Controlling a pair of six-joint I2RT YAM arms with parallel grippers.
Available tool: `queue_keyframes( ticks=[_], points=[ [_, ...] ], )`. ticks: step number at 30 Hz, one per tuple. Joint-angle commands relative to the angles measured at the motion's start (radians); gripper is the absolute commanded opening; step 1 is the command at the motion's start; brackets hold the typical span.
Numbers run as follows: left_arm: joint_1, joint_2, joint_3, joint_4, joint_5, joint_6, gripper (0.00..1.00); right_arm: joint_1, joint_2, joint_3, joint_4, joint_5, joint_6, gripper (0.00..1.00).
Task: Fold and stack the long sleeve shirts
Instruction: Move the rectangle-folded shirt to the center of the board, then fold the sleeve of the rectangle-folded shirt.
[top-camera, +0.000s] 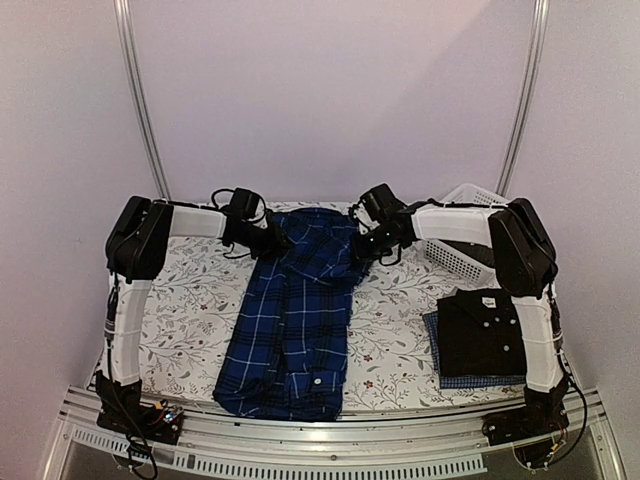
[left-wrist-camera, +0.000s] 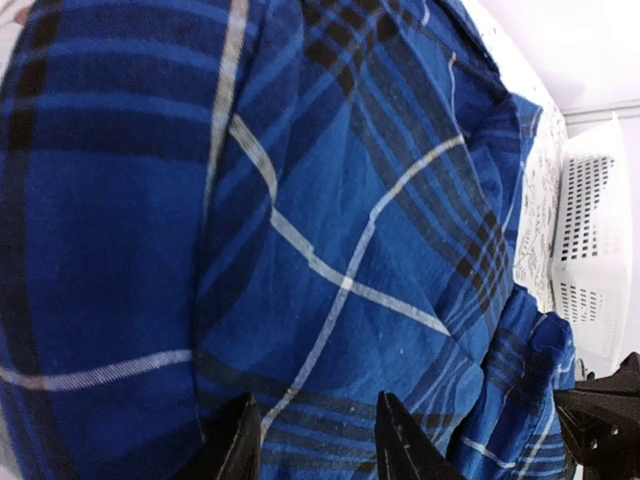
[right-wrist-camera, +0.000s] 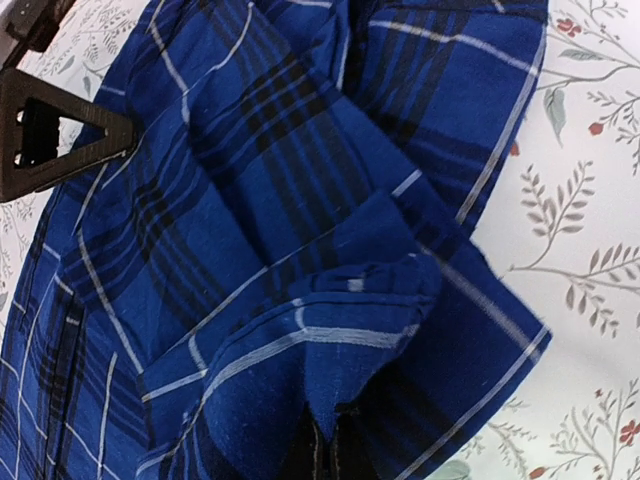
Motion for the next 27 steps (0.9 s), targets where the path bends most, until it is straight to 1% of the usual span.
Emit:
queue_keyframes(
  ticks=[1, 6, 10, 13, 15, 18, 20, 23, 27],
  points=[
    [0.027, 0.061, 0.041, -0.035, -0.043, -0.036, 0.4, -0.018, 0.054, 0.111, -0.078, 0.042, -0.048, 0.0],
    [0.034, 0.04, 0.018, -0.025, -0.082, -0.071, 0.4, -0.017, 0.027, 0.164, -0.132, 0.07, -0.067, 0.0],
    [0.04, 0.02, -0.006, 0.011, -0.053, -0.074, 0.4, 0.01, -0.036, 0.159, -0.162, 0.091, -0.08, 0.0],
    [0.04, -0.011, -0.005, 0.025, -0.021, -0.046, 0.4, 0.055, -0.088, 0.143, -0.179, 0.102, -0.104, 0.0],
    [0.039, -0.044, -0.006, 0.027, -0.003, -0.024, 0.4, 0.084, -0.124, 0.134, -0.194, 0.138, -0.118, 0.0],
    [0.039, -0.116, -0.027, 0.021, 0.021, -0.001, 0.41, 0.14, -0.156, 0.131, -0.217, 0.149, -0.139, 0.0],
    [0.039, -0.175, -0.059, 0.021, 0.035, 0.005, 0.41, 0.172, -0.168, 0.146, -0.245, 0.13, -0.152, 0.0],
    [0.039, -0.278, -0.14, 0.025, 0.048, 0.006, 0.41, 0.227, -0.16, 0.183, -0.287, 0.118, -0.169, 0.0],
    [0.039, -0.425, -0.273, 0.029, 0.053, 0.004, 0.41, 0.295, -0.104, 0.259, -0.345, 0.047, -0.188, 0.0]
  ],
)
